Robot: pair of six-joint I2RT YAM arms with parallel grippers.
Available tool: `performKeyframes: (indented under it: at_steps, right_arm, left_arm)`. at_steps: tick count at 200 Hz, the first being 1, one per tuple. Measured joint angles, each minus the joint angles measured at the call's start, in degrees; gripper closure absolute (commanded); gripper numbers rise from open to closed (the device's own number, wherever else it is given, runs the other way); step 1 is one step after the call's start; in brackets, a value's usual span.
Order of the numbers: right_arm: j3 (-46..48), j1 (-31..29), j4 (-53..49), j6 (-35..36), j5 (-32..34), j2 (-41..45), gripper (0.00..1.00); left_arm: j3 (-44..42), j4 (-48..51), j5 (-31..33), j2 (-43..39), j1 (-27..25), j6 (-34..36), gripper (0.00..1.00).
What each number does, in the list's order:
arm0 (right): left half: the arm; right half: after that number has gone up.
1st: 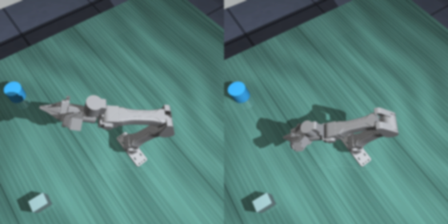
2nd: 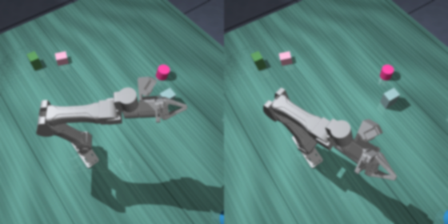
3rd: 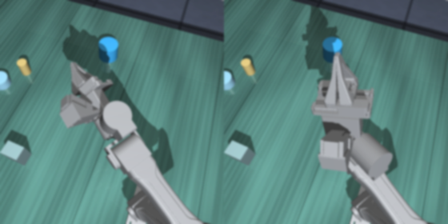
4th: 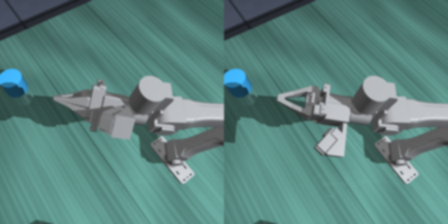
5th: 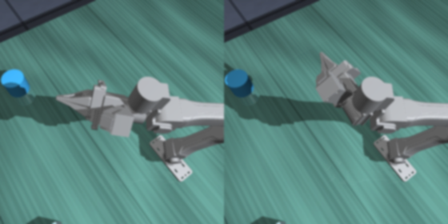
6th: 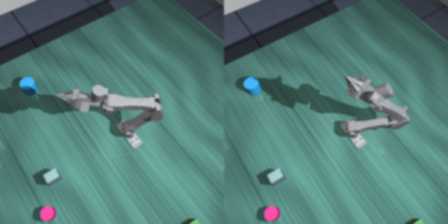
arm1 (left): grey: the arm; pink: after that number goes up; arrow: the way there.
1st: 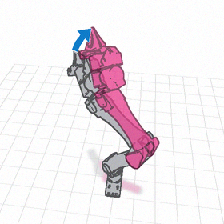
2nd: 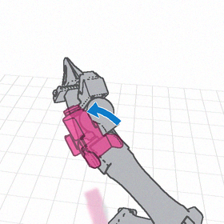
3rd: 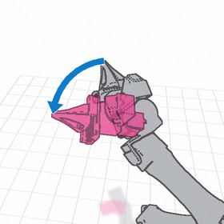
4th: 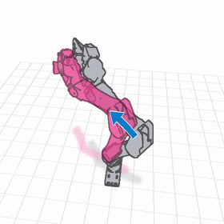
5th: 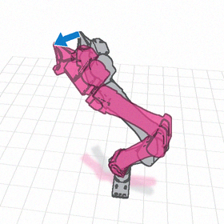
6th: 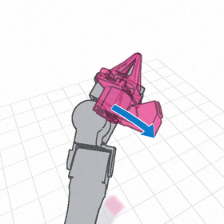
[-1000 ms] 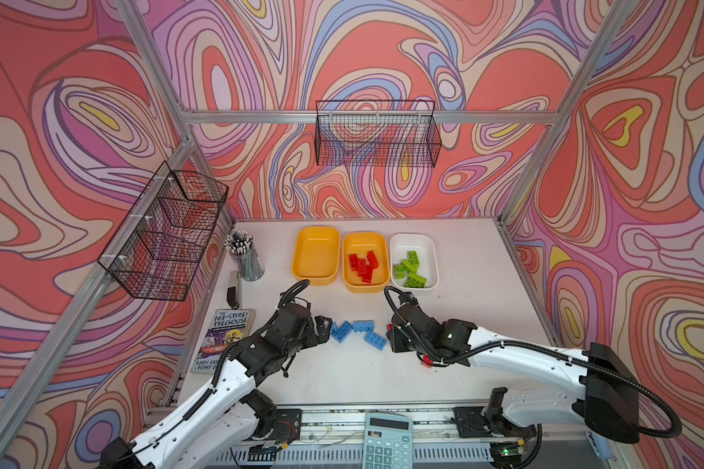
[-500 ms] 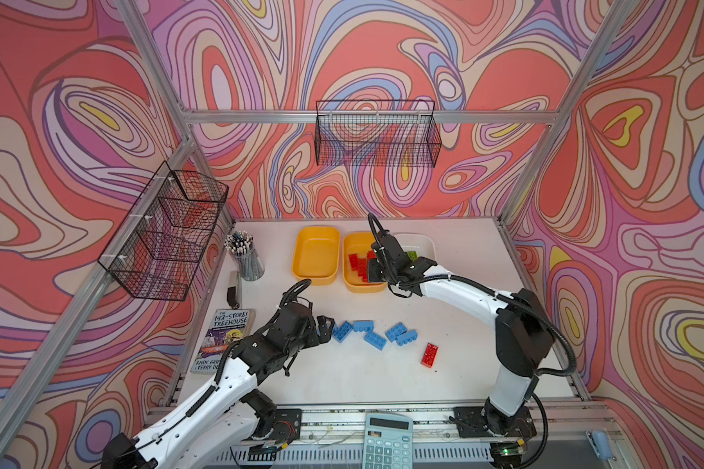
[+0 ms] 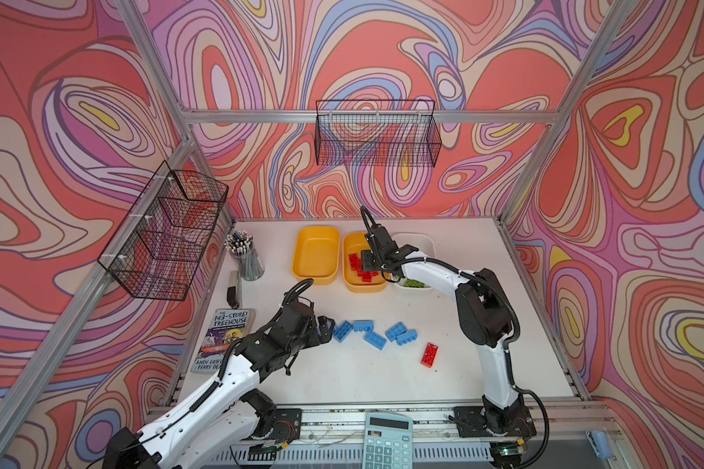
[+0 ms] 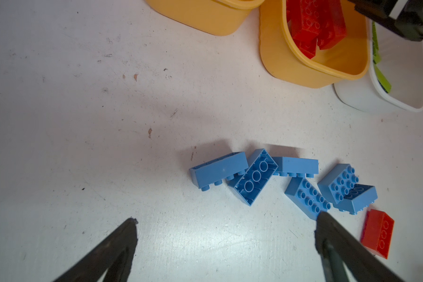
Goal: Sort the legos into containers by color
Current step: 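Carry the red brick with the right gripper into the yellow tub with red bricks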
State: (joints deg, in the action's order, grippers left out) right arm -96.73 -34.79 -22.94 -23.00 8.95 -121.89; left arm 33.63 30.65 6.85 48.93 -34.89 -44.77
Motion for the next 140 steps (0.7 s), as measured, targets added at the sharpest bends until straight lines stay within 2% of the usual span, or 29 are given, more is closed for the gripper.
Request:
performKeyframes:
  at_steps: [33, 73, 102, 140]
  right_arm:
    - [7.8, -0.2, 0.2, -0.2, 0.5, 7.9, 0.26]
    - [26.9, -0.2, 0.2, -3.9, 2.1, 27.6, 0.27]
    - [40.8, -0.5, -2.0, -8.6, 4.1, 39.7, 0.27]
    - [53.3, -1.3, -8.2, -15.0, 5.6, 50.2, 0.27]
  left_arm:
    - [0.5, 0.0, -0.1, 1.5, 0.0, 0.0, 0.0]
    - [1.7, -1.8, -2.0, 4.8, -0.5, 1.1, 0.0]
    - [3.7, -3.9, -3.0, 7.2, -3.5, 2.7, 0.0]
    - [6.4, -8.0, -3.7, 11.7, -7.8, 4.1, 0.0]
